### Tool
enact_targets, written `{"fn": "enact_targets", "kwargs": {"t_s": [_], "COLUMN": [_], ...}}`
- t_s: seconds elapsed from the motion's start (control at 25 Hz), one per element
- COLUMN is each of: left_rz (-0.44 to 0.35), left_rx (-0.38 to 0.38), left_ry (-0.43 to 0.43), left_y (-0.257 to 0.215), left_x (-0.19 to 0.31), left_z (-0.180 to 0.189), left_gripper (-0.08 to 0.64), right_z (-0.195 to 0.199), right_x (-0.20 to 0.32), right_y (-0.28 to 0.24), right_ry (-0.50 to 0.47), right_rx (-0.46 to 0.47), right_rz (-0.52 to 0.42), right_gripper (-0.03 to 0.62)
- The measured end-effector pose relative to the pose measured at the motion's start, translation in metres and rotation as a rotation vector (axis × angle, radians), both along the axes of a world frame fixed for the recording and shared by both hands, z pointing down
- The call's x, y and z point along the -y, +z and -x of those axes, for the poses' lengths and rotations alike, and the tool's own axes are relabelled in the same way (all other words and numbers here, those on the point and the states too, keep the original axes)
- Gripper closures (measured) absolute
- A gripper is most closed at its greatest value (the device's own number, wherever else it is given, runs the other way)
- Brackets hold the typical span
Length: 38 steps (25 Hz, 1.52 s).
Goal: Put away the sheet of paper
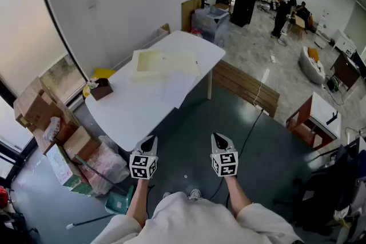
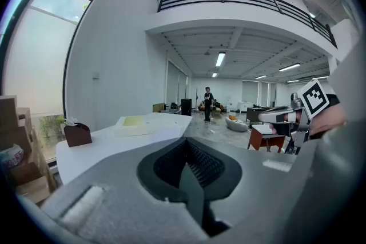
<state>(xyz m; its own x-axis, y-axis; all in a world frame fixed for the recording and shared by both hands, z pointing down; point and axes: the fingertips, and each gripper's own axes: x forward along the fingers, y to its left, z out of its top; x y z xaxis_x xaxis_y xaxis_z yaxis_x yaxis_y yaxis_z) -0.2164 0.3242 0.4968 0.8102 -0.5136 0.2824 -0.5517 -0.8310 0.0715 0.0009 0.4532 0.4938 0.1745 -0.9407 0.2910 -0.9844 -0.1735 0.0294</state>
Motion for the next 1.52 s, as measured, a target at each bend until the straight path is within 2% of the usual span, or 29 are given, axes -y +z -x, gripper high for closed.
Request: {"fn": "enact_targets", "kwargs": {"t_s": [0.6, 0.96, 1.28, 1.52], "left_rz": [-0.016, 0.012, 0.027, 0.037], "left_rx": [0.011, 0.032, 0.035, 0.024], "left_ry": [-0.066, -0.096, -0.094, -0.063], "left_y": [0.002, 0.018, 0.032, 0.042], "left_x": [-0.008, -0.017, 0.02, 0.073], "left_z": [-0.024, -0.037, -0.054, -0.08], "left_gripper": [0.555, 0.555, 0.555, 0.555], "right_z": [-0.026, -0.037, -0.047, -0.066], "right_x": [0.007, 0.011, 0.043, 0.087], "right_y": [0.013, 0.027, 0.044, 0.054], "right_ry": [-0.07, -0.116, -0.134, -0.11], "right_rx": [0.026, 0.042, 0.047, 0.038], "right_rz": [-0.013, 0.011, 0.034, 0.052], "right_gripper": [0.591, 0.592, 0.592, 0.592]}}
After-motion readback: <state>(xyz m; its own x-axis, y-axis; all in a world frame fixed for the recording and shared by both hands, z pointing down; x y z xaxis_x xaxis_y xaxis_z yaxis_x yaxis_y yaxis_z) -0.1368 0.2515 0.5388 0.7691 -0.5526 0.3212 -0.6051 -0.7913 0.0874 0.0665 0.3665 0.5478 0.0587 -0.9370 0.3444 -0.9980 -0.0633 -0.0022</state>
